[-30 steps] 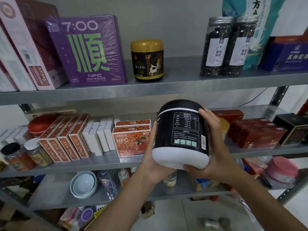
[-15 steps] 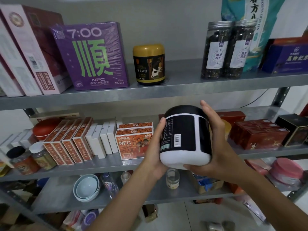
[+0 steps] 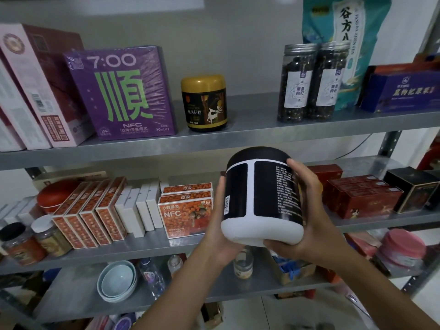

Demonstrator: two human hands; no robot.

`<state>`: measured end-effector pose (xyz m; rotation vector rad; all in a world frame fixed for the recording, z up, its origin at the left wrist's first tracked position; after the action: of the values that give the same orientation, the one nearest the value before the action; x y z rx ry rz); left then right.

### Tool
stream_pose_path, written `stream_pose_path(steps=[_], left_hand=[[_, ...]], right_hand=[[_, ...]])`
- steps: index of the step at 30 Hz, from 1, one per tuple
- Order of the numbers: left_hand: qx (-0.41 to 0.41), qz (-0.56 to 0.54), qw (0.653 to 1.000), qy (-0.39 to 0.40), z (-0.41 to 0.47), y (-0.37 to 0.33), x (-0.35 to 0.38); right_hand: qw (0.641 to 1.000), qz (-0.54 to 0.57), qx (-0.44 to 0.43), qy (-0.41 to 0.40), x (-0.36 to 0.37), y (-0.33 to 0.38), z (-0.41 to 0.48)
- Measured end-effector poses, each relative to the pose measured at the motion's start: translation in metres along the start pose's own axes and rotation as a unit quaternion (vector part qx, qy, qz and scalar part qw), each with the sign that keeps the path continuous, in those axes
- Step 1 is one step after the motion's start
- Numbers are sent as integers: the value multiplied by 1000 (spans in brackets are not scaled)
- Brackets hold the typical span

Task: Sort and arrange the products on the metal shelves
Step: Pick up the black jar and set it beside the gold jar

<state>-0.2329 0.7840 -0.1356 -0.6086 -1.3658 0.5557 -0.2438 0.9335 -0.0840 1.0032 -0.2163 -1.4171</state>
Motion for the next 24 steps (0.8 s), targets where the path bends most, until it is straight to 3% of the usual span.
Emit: stream_pose_path(steps=[4,8,10,15,21,24], left_hand=[[71,166,982,-51,4,-22,-6],[66,210,975,10,3,-28,7],[67,221,973,0,4,-30,13],[82,115,990,-3,6,-32,15],[52,46,998,0,6,-22,16],[36,12,998,47,7,-19,24]], right_hand=[[999,-31,-19,-11,-8,8,0],[993,-119,-9,-14,-1,12,3],[990,-138,-13,-22,4,14,5],[993,-96,-63,-39,3,15,9],[998,-21,7,64,-9,-6,11],[995,-36,-22,95,-13,-6,20]])
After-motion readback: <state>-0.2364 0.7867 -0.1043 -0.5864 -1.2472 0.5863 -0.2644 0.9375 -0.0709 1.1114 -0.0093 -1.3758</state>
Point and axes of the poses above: each hand's wrist, its own z-axis towards the middle knuckle, its own x-axis out of the palm, y = z × x, the point moved 4 cm from there along z, towards the middle knuckle, and after that the axes turned 10 degrees about x, right-handed, at the moved point
